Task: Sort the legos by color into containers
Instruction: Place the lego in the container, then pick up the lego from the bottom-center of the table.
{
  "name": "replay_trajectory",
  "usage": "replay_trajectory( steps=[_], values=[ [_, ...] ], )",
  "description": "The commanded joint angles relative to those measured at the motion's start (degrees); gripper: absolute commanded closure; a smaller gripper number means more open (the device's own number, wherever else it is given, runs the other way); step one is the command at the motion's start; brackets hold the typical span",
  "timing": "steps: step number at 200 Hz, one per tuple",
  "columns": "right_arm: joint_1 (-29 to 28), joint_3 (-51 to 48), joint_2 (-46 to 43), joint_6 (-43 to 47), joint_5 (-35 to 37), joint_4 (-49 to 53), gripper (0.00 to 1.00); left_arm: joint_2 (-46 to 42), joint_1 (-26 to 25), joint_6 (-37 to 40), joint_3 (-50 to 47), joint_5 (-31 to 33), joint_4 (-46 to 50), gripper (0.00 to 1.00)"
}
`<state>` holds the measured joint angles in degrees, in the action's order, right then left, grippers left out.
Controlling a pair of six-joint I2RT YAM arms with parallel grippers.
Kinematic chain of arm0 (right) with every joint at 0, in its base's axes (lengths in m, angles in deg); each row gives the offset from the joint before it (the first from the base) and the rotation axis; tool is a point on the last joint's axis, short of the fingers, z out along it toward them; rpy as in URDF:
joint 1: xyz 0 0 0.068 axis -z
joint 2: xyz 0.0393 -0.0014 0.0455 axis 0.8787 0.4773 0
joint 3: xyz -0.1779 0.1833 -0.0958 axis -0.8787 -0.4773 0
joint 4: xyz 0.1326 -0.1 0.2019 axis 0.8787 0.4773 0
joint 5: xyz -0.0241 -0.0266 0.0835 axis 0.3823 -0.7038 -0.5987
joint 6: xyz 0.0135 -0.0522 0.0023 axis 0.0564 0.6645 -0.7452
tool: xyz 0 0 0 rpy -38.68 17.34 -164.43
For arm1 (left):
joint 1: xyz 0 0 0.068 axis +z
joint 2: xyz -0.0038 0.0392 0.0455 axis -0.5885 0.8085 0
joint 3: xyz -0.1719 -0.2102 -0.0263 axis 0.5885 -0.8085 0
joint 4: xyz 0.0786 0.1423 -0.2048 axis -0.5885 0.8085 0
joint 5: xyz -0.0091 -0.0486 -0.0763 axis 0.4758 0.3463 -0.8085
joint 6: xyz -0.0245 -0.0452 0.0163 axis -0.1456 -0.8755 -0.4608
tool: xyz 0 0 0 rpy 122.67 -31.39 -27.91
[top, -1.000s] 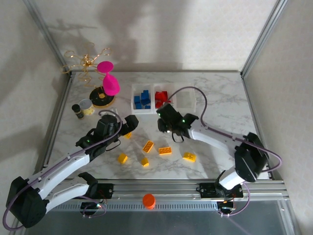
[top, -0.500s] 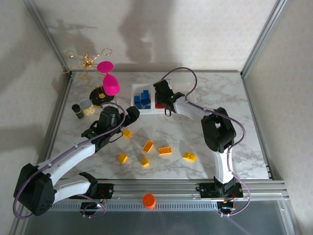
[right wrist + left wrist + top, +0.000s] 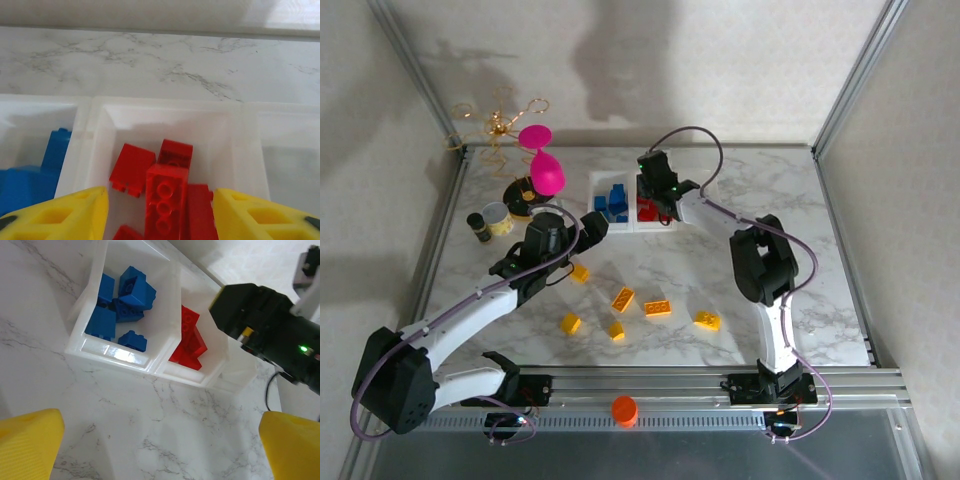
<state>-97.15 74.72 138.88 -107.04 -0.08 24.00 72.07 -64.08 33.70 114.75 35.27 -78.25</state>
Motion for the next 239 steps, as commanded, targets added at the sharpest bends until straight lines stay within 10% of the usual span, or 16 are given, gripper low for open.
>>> replay_trajectory(
  steps=[1,108,239],
  values=[
    [-1.2,-5.6,-8.2,0.1,-3.2,-3.1,0.41,-2.1,-0.6,1.6,1.2,0.4,0.2,0.00],
    [-8.3,-32.4,-29.2,-6.8,-5.4,7.3,0.26,-9.6,-3.6,-0.6,-5.0,-0.4,4.9,0.00],
    [-23.5,-49.8,-34.5,-11.5,-8.8,11.6,0.17,-17.5,-5.4,-6.4,-12.4,4.3,10.0,0.00]
  ],
)
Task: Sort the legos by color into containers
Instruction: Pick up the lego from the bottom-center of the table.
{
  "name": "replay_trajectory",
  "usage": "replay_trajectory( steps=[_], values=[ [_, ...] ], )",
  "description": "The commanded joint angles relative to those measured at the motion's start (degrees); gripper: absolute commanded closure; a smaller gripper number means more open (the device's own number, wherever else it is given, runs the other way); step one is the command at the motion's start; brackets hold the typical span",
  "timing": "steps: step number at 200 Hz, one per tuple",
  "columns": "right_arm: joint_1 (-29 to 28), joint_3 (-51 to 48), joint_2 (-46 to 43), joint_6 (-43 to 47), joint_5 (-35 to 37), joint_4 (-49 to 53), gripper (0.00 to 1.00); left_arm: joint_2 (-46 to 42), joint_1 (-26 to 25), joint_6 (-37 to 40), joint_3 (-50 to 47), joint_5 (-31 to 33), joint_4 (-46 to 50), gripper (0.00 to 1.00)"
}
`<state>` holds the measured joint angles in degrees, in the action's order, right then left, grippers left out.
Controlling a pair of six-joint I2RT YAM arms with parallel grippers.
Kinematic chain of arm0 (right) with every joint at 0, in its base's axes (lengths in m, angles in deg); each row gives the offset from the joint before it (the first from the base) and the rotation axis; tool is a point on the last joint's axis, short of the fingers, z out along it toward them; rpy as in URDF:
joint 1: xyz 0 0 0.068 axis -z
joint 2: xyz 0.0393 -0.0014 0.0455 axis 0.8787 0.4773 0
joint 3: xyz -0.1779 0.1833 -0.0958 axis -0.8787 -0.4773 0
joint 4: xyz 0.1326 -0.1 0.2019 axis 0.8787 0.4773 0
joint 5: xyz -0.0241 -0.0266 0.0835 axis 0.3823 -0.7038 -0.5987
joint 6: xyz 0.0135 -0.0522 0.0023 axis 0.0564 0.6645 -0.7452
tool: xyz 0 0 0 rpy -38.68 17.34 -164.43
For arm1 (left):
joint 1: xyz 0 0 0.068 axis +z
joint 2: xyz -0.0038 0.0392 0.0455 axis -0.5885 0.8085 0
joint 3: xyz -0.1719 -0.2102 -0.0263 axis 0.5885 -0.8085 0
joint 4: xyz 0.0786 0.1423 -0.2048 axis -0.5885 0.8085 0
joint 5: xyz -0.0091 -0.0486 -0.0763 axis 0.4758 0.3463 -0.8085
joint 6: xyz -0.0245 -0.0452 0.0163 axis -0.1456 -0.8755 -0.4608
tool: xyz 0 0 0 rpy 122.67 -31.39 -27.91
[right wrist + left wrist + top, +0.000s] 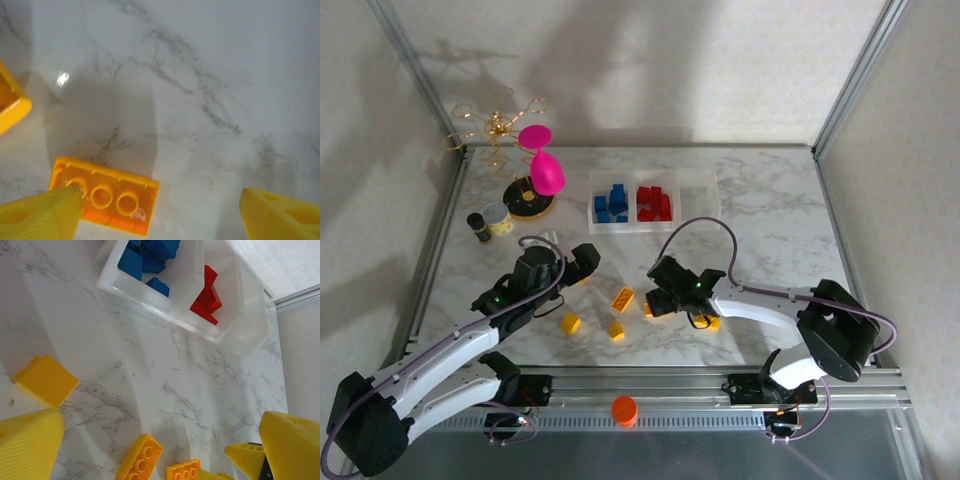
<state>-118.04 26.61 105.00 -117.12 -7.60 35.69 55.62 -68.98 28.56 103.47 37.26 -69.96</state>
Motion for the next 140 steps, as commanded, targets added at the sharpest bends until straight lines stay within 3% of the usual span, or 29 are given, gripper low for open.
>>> replay_trajectory(
  steps=[1,47,140],
  values=[
    [-2.7,-1.8,-0.7,-1.5,-1.3,-0.1,0.16,-1.0,-0.5,-1.3,-1.1,2.3,1.8,0.00],
    [-4.9,-3.4,0.1,-1.9,-0.8,-0.6,0.14,-1.2,-0.5,-1.3,-1.2,3.1,2.3,0.00],
    [-4.7,2.4,7.2,1.9,3.9,-1.1,0.13,-1.8,-0.5,-0.9,-1.4,4.0,1.9,0.00]
  ],
)
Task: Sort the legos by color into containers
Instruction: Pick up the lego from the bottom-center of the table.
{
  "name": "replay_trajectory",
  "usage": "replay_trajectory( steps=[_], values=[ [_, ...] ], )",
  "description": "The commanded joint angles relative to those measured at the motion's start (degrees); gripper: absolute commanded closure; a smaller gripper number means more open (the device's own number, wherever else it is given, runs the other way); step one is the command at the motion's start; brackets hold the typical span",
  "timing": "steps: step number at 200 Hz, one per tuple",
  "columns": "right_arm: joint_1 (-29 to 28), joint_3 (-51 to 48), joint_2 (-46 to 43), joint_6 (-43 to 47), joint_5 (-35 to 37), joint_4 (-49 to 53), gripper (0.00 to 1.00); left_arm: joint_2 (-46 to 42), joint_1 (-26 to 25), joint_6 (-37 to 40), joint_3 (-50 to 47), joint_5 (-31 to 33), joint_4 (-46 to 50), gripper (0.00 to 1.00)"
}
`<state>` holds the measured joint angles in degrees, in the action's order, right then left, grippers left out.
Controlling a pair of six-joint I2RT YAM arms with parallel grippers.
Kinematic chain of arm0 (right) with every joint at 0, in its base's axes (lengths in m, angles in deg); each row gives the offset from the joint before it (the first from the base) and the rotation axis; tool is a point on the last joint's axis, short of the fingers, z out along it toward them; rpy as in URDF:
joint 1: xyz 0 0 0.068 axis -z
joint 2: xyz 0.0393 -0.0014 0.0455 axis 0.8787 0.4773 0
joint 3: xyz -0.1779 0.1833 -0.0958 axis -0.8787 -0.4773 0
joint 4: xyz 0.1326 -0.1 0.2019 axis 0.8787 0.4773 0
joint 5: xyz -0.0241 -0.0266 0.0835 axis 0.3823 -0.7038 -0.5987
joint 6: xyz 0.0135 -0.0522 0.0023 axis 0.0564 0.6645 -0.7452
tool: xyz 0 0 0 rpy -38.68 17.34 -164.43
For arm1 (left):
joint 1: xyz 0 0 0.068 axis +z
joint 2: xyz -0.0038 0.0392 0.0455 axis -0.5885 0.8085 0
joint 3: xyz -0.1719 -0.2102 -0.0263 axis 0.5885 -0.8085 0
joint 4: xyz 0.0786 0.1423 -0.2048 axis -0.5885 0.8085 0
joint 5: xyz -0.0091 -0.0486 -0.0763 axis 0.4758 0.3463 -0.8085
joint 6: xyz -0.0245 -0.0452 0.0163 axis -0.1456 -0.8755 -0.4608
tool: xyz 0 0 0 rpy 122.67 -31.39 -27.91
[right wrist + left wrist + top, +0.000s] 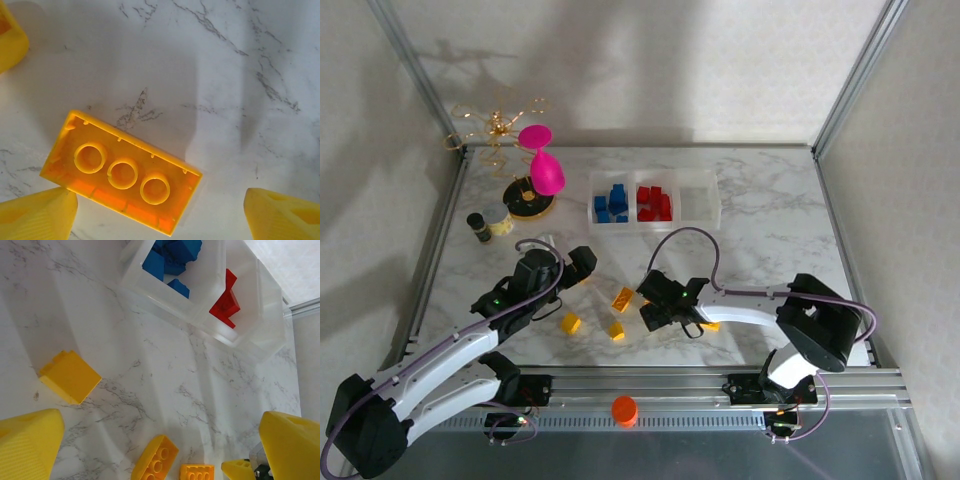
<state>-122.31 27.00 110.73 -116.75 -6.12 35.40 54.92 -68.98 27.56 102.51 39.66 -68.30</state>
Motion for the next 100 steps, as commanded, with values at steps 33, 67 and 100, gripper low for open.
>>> replay_trajectory(
  steps=[33,67,100],
  values=[
    [0.5,4.1,4.2,2.0,2.8,-2.3,0.16,-0.6,-0.5,0.2,0.0,1.8,0.5,0.00],
    [2.1,6.8,7.2,1.9,4.0,-0.8,0.25,-0.4,-0.5,0.3,0.7,1.9,0.4,0.00],
    [2.2,6.9,7.6,1.7,3.2,0.6,0.39,0.4,-0.5,0.6,1.2,2.0,0.4,0.00]
  ],
)
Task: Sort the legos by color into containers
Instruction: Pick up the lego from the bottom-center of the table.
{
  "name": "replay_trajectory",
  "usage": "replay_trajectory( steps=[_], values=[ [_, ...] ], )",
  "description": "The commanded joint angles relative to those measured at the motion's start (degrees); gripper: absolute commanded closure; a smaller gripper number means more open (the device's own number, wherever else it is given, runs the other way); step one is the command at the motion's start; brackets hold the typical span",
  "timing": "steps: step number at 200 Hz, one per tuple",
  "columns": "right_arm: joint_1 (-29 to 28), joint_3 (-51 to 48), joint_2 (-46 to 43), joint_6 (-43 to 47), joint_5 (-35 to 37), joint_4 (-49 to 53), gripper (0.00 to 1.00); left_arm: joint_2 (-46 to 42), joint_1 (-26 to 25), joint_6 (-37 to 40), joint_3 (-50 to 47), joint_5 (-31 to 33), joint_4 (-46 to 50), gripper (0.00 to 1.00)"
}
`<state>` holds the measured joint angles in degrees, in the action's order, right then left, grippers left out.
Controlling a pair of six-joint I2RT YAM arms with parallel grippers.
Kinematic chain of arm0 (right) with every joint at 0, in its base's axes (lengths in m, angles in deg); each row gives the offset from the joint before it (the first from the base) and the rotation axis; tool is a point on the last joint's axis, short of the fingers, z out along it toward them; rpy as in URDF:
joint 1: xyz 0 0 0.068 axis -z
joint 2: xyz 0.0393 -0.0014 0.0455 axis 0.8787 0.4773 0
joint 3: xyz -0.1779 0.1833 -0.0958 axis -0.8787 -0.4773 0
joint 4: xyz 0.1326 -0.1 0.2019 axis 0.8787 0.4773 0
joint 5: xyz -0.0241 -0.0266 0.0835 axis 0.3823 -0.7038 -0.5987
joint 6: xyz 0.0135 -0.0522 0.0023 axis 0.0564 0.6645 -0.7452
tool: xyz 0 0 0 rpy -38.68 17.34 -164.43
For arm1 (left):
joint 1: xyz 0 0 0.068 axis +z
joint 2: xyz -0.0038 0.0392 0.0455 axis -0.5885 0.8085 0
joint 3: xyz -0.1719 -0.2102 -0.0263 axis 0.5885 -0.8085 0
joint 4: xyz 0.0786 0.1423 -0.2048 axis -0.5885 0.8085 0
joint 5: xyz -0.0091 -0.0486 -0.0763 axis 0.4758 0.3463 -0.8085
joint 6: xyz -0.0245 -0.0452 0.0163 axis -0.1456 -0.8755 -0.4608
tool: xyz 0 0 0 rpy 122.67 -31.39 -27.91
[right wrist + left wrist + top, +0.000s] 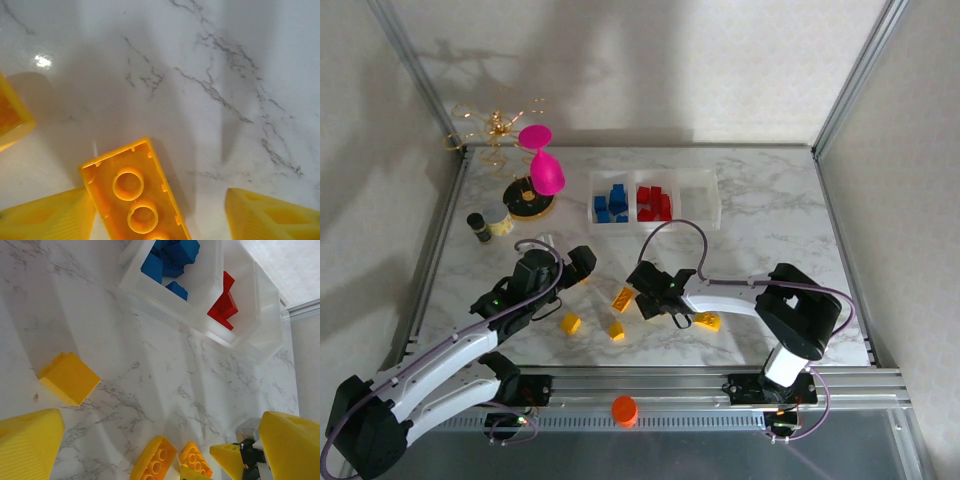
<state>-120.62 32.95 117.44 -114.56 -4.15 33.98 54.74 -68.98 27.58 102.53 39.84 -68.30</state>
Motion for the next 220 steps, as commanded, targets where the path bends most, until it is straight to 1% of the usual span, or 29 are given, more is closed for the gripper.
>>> replay_trajectory(
  steps=[1,48,84,94,123,149,168,193,220],
  values=[
    [0.5,0.9,0.9,-0.4,1.2,2.1,0.40,0.5,-0.5,0.6,1.2,1.8,0.4,0.00],
    [0.5,-1.0,-0.9,-1.4,-2.5,1.6,0.57,2.6,-0.5,0.8,1.8,1.0,-0.5,0.00],
    [0.8,-1.4,-2.0,-2.9,-4.1,0.7,0.70,3.1,-0.5,0.4,2.3,0.5,-1.8,0.00],
    [0.9,-1.0,-1.9,-3.4,-4.1,0.9,0.72,3.2,-0.5,-0.1,2.5,0.0,-1.9,0.00],
    [1.6,0.4,-1.9,-4.8,-3.8,1.4,0.74,3.6,-0.7,-1.2,3.3,0.7,-0.9,0.00],
    [2.0,1.7,-3.8,-6.3,-0.8,0.8,0.74,4.6,-0.6,-4.1,5.0,1.8,0.0,0.00],
    [3.8,2.5,-4.7,-7.1,0.5,0.2,0.74,5.0,-0.8,-5.5,5.7,3.1,-0.8,0.00],
    [5.3,5.9,-5.2,-7.6,5.1,2.2,0.74,5.3,-1.1,-6.3,6.2,5.8,-4.5,0.00],
    [8.7,9.2,-6.2,-6.3,7.0,2.9,0.74,9.5,-1.4,-5.3,9.9,6.1,-5.8,0.00]
  ],
)
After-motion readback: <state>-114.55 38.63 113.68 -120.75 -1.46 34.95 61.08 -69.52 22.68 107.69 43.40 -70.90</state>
